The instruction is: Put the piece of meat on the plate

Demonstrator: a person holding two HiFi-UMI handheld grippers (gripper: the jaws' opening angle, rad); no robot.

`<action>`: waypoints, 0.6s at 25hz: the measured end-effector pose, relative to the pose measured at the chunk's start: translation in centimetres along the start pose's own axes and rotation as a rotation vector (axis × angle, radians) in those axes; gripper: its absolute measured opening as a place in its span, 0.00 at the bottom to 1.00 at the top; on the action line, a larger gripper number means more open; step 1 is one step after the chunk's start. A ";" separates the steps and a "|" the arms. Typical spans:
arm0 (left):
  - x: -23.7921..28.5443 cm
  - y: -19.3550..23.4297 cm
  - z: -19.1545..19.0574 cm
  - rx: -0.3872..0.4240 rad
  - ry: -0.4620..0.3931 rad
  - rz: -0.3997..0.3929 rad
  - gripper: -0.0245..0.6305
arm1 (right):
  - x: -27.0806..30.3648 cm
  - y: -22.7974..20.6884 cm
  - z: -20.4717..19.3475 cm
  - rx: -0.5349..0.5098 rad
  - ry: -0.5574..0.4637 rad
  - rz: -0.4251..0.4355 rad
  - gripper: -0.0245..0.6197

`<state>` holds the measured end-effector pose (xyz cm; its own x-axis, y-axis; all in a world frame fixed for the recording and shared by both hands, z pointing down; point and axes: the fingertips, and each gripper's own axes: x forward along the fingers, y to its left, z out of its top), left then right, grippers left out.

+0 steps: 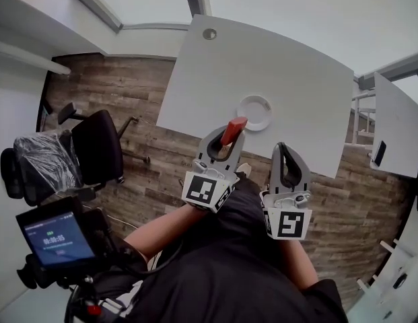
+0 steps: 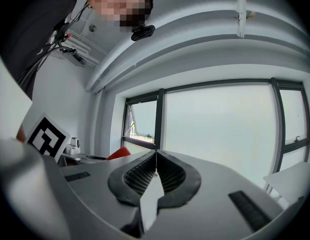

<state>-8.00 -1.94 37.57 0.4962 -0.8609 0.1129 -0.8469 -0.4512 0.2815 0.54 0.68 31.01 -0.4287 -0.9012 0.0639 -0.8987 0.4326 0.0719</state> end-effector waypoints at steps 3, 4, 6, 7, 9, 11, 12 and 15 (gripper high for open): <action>1.5 -0.5 -1.1 -0.001 0.031 -0.015 0.19 | 0.1 -1.1 -0.5 0.012 0.006 0.000 0.05; 2.3 -0.5 -1.7 -0.006 0.046 -0.018 0.19 | 0.4 -1.8 -0.8 0.021 0.010 -0.005 0.05; 5.2 -0.4 -3.6 -0.007 0.084 -0.011 0.19 | 1.7 -4.3 -1.7 0.045 0.016 -0.017 0.05; 6.9 -0.2 -4.9 -0.007 0.108 -0.002 0.19 | 2.6 -5.9 -2.3 0.056 0.018 -0.023 0.05; 9.1 0.3 -7.0 -0.008 0.151 0.019 0.19 | 3.7 -7.8 -2.6 0.071 0.008 -0.034 0.05; 9.4 0.7 -8.0 -0.005 0.176 0.036 0.19 | 3.7 -8.0 -2.3 0.074 -0.008 -0.042 0.05; 9.4 0.9 -8.4 -0.005 0.182 0.041 0.19 | 3.5 -7.9 -2.1 0.072 -0.012 -0.042 0.05; 9.7 1.3 -9.6 -0.001 0.209 0.050 0.19 | 3.3 -7.4 -2.1 0.076 -0.008 -0.033 0.05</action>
<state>-2.46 -8.66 48.23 0.4826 -0.8145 0.3219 -0.8713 -0.4088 0.2716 5.97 -5.49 32.77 -0.3992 -0.9153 0.0547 -0.9167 0.3997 -0.0015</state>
